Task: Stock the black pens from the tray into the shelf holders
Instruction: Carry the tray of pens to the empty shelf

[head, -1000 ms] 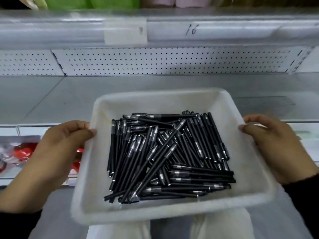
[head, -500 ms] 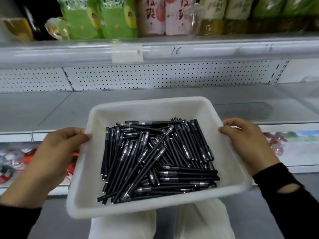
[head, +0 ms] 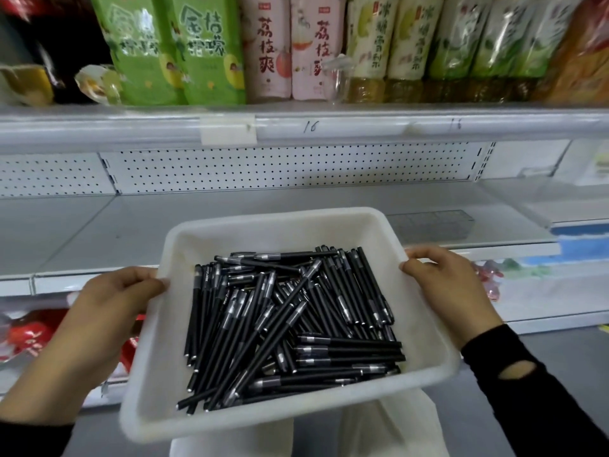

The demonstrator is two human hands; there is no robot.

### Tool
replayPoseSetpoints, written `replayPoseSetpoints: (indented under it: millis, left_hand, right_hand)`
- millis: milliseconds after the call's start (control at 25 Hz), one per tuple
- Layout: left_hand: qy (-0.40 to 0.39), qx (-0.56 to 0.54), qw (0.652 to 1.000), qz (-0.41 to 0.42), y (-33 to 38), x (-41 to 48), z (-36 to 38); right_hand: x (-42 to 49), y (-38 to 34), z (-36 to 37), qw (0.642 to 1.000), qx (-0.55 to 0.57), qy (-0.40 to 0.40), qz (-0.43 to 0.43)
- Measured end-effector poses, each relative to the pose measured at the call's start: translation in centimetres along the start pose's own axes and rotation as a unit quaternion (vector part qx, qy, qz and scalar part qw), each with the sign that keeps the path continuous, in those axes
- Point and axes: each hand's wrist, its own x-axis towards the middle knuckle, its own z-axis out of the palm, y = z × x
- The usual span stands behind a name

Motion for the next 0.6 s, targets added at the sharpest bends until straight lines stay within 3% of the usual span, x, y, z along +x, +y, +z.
replayPoseSetpoints:
  millis: [600]
  left_hand:
    - [-0.017,0.054,0.998,-0.001,-3.2,-1.1,0.3]
  right_hand:
    - [-1.8,2.7,0.2,0.998,-0.055,-0.019,0.017]
